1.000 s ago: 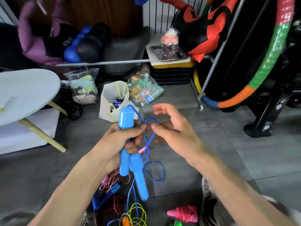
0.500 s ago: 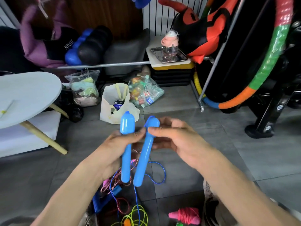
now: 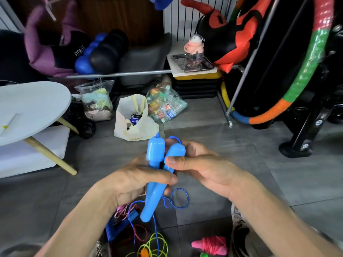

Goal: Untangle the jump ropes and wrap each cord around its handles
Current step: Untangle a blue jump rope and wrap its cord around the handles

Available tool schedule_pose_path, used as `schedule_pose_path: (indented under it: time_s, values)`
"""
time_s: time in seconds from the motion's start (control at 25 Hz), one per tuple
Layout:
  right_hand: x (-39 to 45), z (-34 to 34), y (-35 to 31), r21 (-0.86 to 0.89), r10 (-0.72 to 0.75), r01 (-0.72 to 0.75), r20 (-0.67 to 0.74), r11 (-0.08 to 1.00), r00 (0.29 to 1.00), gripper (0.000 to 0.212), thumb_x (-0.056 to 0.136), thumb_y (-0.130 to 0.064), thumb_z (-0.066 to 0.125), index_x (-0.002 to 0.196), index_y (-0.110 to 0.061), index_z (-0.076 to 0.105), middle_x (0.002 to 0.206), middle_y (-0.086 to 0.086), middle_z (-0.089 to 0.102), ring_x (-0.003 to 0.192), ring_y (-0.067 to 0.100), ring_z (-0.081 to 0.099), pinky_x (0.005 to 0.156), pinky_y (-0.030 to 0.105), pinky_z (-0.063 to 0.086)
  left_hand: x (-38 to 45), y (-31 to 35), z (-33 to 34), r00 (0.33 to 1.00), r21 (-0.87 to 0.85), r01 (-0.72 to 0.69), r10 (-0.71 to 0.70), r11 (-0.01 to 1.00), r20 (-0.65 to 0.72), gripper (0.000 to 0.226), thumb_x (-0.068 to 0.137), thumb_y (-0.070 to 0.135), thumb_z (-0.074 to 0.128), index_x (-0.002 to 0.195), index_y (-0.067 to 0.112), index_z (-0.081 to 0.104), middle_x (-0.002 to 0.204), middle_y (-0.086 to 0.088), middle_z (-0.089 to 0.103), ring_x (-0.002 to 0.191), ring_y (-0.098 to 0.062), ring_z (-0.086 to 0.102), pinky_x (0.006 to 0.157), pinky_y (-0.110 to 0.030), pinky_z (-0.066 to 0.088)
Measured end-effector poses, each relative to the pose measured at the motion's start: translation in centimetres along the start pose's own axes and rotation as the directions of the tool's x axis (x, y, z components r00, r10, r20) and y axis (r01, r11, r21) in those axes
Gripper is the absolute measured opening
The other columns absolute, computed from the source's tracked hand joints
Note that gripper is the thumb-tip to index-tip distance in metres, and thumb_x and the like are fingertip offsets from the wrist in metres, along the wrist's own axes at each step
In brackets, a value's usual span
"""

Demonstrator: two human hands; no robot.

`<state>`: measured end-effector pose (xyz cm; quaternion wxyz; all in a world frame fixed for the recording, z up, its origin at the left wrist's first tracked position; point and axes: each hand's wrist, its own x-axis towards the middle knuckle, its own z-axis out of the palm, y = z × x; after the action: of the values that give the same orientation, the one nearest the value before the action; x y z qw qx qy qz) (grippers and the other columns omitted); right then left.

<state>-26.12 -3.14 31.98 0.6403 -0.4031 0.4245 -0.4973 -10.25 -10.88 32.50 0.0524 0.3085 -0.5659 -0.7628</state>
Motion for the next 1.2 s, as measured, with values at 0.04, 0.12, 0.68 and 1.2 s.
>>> schedule_pose_path:
  time_s: [0.04,0.12,0.68,1.2]
  values:
    - [0.2,0.4,0.4,0.005,0.015,-0.014,-0.04,1.0,0.999,0.034,0.085,-0.014,0.066,0.114,0.003,0.061,0.093,0.02,0.065,0.077,0.038,0.061,0.069,0.046,0.054,0.2,-0.2,0.2,0.999,0.033,0.016,-0.015,0.999,-0.029,0.03,0.062,0.0,0.073,0.088,0.016,0.071,0.069,-0.009,0.057,0.057,-0.021,0.054,0.058,-0.031,0.047]
    - [0.8,1.0,0.9,0.026,0.024,-0.02,-0.155,0.999,0.988,0.036,0.083,-0.018,0.068,0.11,0.005,0.063,0.095,0.031,0.064,0.077,0.042,0.06,0.062,0.046,0.054,0.6,-0.5,0.6,0.996,0.069,0.039,-0.033,0.997,-0.077,0.025,0.06,0.005,0.075,0.084,0.013,0.071,0.07,-0.011,0.058,0.057,-0.02,0.054,0.06,-0.032,0.044]
    - [0.6,-2.1,-1.2,0.048,-0.112,0.131,-0.288,0.99,0.951,0.009,0.082,-0.021,0.069,0.089,-0.014,0.069,0.126,0.031,0.058,0.108,0.043,0.058,0.089,0.052,0.044,0.7,-0.8,0.2,0.996,0.011,-0.04,0.039,0.999,0.082,0.034,0.086,0.043,0.061,0.093,0.012,0.073,0.072,-0.02,0.06,0.054,-0.025,0.052,0.044,-0.024,0.041]
    - [0.4,-2.0,-1.2,-0.461,-0.382,0.115,-0.543,0.88,0.748,0.022,0.087,-0.037,0.065,0.097,-0.018,0.068,0.091,0.005,0.069,0.083,0.022,0.063,0.087,0.05,0.053,1.6,-1.3,0.9,0.919,0.245,-0.282,0.334,0.928,-0.207,0.039,0.092,0.042,0.059,0.101,0.005,0.055,0.057,-0.007,0.053,0.043,-0.017,0.04,0.041,-0.022,0.027]
